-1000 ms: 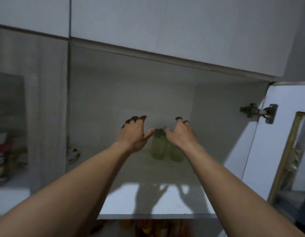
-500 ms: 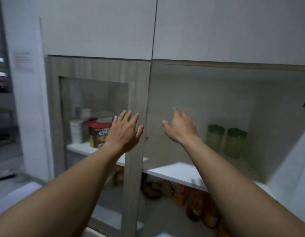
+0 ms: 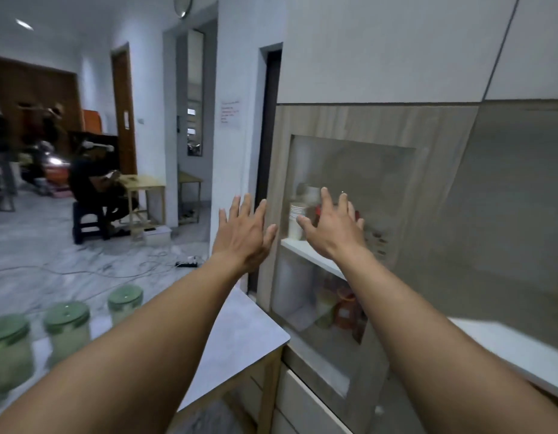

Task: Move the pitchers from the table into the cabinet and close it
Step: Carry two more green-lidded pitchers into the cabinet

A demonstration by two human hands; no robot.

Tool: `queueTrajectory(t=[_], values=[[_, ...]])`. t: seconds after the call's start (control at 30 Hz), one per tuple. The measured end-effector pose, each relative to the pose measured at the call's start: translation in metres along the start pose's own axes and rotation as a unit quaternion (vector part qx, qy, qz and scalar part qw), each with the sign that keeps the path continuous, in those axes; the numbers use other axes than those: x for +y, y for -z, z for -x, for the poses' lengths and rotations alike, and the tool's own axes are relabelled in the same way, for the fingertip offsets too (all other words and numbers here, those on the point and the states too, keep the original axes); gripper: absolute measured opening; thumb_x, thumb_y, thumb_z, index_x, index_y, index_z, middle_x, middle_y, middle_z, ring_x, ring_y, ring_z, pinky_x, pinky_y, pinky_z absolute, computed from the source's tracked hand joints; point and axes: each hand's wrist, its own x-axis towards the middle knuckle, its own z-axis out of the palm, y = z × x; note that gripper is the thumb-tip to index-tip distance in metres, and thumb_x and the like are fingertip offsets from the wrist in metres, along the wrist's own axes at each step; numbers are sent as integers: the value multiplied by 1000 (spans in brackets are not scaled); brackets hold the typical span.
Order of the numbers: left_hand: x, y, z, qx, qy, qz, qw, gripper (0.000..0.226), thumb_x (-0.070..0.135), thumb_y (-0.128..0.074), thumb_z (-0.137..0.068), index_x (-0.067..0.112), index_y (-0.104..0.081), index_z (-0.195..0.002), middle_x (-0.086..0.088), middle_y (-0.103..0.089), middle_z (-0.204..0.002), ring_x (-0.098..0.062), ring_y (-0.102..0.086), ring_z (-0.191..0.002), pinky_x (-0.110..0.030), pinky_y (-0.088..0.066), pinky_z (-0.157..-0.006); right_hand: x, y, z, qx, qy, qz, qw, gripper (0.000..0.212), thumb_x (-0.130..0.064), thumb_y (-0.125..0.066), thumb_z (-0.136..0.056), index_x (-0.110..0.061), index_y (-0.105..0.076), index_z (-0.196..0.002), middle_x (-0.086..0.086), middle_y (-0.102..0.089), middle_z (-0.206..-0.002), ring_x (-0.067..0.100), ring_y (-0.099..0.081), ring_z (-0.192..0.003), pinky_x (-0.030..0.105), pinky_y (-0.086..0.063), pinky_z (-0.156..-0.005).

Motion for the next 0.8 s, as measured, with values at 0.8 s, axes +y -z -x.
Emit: queueTrajectory(t=[0.8], values=[[-361,-78,142,38,370,32,928,72,50,-44,-96,19,-16,-154,-11,-21,-160,-27,-16,-148,-43,-19,-119,-294,-344,16,-200,172,-195,945,78,-45,-52,-97,-22,-10,-159,16,-13,-164,31,-9,-153,55,-21,-119]])
